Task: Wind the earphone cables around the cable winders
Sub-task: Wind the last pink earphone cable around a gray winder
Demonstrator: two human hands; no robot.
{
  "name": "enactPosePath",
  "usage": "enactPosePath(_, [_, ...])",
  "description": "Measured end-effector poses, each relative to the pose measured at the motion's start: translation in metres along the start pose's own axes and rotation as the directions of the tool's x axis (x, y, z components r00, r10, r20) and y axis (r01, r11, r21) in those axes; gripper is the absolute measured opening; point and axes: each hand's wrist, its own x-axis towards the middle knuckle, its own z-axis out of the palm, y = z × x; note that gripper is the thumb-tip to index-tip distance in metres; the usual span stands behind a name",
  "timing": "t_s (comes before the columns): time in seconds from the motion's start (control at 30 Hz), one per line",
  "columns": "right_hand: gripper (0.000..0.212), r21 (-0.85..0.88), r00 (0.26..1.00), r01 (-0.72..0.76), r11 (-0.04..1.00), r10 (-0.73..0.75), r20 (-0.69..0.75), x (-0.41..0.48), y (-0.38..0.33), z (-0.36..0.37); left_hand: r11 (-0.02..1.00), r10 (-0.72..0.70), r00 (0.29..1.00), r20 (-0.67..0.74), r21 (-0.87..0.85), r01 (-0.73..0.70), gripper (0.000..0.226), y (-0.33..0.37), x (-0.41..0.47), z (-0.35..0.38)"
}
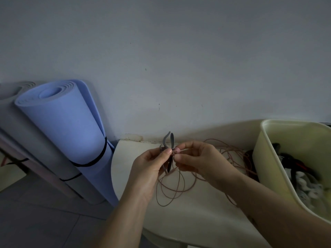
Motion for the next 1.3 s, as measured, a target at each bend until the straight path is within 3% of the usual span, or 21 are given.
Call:
enactPosePath(0.23, [0.004,0.125,0.998,-0.054,0.991,0.055,-0.005,0.002,0.006,-0.001,0.997,-0.038,0.999,0.028,-0.062,0.039,0.010,-0.001,-0.001,0.004])
enactPosePath(0.4, [0.005,0.042,0.999,-0.048,0.998,0.048,0.006,0.005,0.003,-0.005,0.994,-0.088,0.989,0.119,-0.060,0.096,0.013,0.004,-0.001,-0.001])
enactPosePath(0.57, [0.015,-0.038,0.998,-0.045,0.998,0.047,0.036,0.005,-0.001,-0.009,0.992,-0.099,0.985,0.139,-0.062,0.109,0.018,0.004,0.002,-0.007])
enactPosePath(0.73, [0.037,-0.088,1.000,-0.004,0.996,0.006,0.021,0.009,0.000,-0.013,0.987,-0.065,0.990,0.122,-0.139,0.082,0.021,0.003,0.004,-0.004])
enactPosePath(0.87, [0.041,-0.042,0.968,-0.125,0.991,0.131,0.214,0.008,0.007,-0.005,0.978,-0.066,0.984,0.166,-0.185,0.097,0.024,0.004,0.004,-0.004])
enactPosePath(0.93, [0.026,-0.008,0.960,-0.173,0.985,0.170,0.223,0.007,0.012,0.002,0.971,-0.067,0.985,0.158,-0.218,0.101,0.027,0.005,0.005,-0.005])
enactPosePath(1.0, [0.023,-0.225,0.988,-0.064,0.972,0.092,0.120,0.007,0.015,0.006,0.972,-0.073,0.989,0.125,-0.212,0.099,0.025,0.005,0.005,-0.007])
enactPosePath(1.03, [0.025,-0.438,0.996,0.028,0.898,0.013,0.089,0.007,0.017,0.007,0.977,-0.078,0.991,0.106,-0.191,0.097,0.025,0.004,0.006,-0.009])
enactPosePath(1.1, [0.025,-0.751,0.982,0.189,0.633,-0.138,0.131,0.005,0.022,0.010,0.985,-0.094,0.994,0.060,-0.142,0.101,0.030,0.002,0.006,-0.010])
enactPosePath(1.2, [0.030,-0.925,0.978,0.209,0.316,-0.087,0.191,0.000,0.032,0.016,0.986,-0.128,0.991,-0.032,-0.110,0.124,0.042,-0.001,0.008,-0.010])
enactPosePath(1.3, [0.034,-0.974,0.981,0.192,0.119,-0.022,0.191,-0.003,0.037,0.022,0.989,-0.123,0.989,-0.077,-0.087,0.116,0.045,-0.004,0.007,-0.010])
